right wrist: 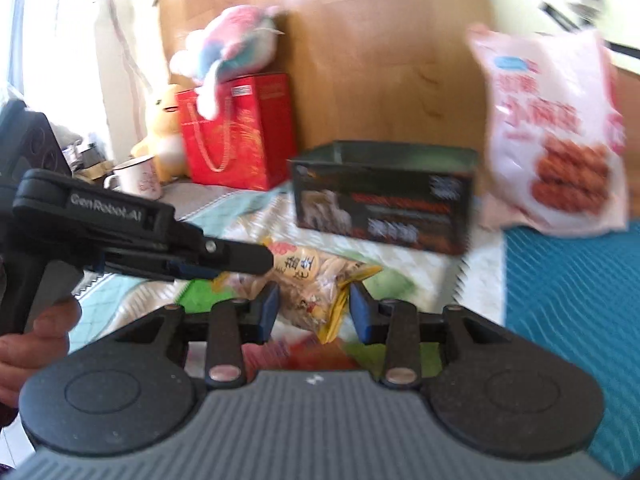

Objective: Organize snacks
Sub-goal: 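Grasp the yellow peanut snack bag with the left gripper, then carry the peanut bag into the black tin box and release it, then move the left gripper to the pink candy box and grasp it, then carry the pink candy box into the black tin box and release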

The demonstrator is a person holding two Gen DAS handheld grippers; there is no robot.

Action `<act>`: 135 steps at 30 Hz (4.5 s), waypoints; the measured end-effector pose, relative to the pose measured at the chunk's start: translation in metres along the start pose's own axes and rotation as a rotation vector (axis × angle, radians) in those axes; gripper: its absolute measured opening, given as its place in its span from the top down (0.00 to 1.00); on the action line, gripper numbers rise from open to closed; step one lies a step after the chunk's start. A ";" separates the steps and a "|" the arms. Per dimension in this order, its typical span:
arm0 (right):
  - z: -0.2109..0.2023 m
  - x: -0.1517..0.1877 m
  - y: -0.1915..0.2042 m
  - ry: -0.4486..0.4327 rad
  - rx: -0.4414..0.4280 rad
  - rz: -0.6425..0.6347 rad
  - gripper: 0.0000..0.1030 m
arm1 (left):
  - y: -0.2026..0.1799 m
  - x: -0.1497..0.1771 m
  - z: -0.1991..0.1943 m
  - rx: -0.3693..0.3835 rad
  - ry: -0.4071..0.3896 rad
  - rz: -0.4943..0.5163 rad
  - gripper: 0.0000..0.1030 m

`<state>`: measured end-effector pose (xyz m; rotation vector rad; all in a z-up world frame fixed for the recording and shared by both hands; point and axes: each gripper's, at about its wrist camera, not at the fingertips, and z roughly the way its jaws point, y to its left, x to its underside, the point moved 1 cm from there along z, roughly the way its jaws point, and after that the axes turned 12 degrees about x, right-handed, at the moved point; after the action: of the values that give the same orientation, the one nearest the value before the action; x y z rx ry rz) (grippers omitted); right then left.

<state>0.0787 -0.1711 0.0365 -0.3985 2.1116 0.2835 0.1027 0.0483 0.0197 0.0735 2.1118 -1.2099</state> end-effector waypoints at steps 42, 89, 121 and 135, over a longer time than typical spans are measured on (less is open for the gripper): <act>0.070 -0.103 -0.038 -0.185 0.069 0.020 0.60 | -0.009 -0.126 0.048 -0.058 -0.110 0.118 0.76; -0.042 0.042 0.022 0.178 -0.176 -0.039 0.49 | 0.006 0.033 -0.097 -0.062 -0.117 0.044 0.65; -0.053 0.027 0.043 0.019 -0.035 -0.206 0.56 | 0.021 0.057 -0.074 -0.075 -0.033 -0.014 0.59; -0.043 0.034 0.050 0.032 -0.015 -0.239 0.57 | 0.012 0.059 -0.080 -0.080 -0.027 0.020 0.56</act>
<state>0.0094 -0.1462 0.0330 -0.6615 2.0694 0.1540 0.0197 0.1010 0.0021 0.0418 2.1285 -1.1076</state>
